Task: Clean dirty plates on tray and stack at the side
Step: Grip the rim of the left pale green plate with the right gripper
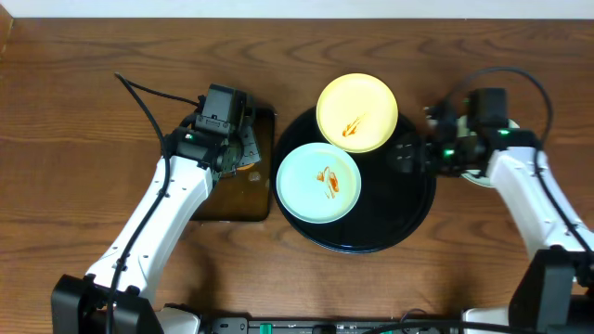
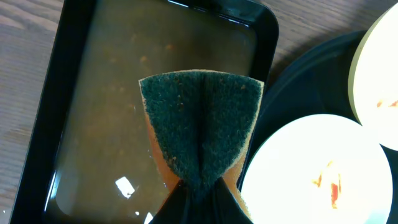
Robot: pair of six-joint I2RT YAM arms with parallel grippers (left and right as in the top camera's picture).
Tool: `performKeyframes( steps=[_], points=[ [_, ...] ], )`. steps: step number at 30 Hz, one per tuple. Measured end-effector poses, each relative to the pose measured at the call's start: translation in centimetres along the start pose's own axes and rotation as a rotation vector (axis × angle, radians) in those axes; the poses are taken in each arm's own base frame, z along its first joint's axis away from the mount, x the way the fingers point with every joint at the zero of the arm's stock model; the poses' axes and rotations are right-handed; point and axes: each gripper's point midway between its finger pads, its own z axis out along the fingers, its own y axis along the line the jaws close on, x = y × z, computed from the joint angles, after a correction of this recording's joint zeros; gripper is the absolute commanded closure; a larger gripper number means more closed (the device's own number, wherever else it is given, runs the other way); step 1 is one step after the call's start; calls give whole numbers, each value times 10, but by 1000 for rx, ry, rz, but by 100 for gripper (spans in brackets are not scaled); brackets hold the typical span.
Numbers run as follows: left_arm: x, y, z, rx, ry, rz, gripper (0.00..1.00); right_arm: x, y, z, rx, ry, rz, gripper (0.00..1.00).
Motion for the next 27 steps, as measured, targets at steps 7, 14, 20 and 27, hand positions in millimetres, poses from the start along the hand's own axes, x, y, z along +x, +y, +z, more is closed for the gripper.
performKeyframes(
  steps=[7, 14, 20, 27],
  points=[
    [6, -11, -1, 14, 5, 32, 92, 37, 23, 55, 89, 171, -55, 42],
    [17, -46, -1, 72, -7, 117, 92, 54, 19, 91, 197, 229, -40, 57],
    [33, -76, 10, 109, 7, 193, 92, 58, 16, 103, 225, 240, -12, 85],
    [60, -117, 31, 156, 30, 254, 92, 59, 15, 102, 236, 237, 13, 98]
  ],
)
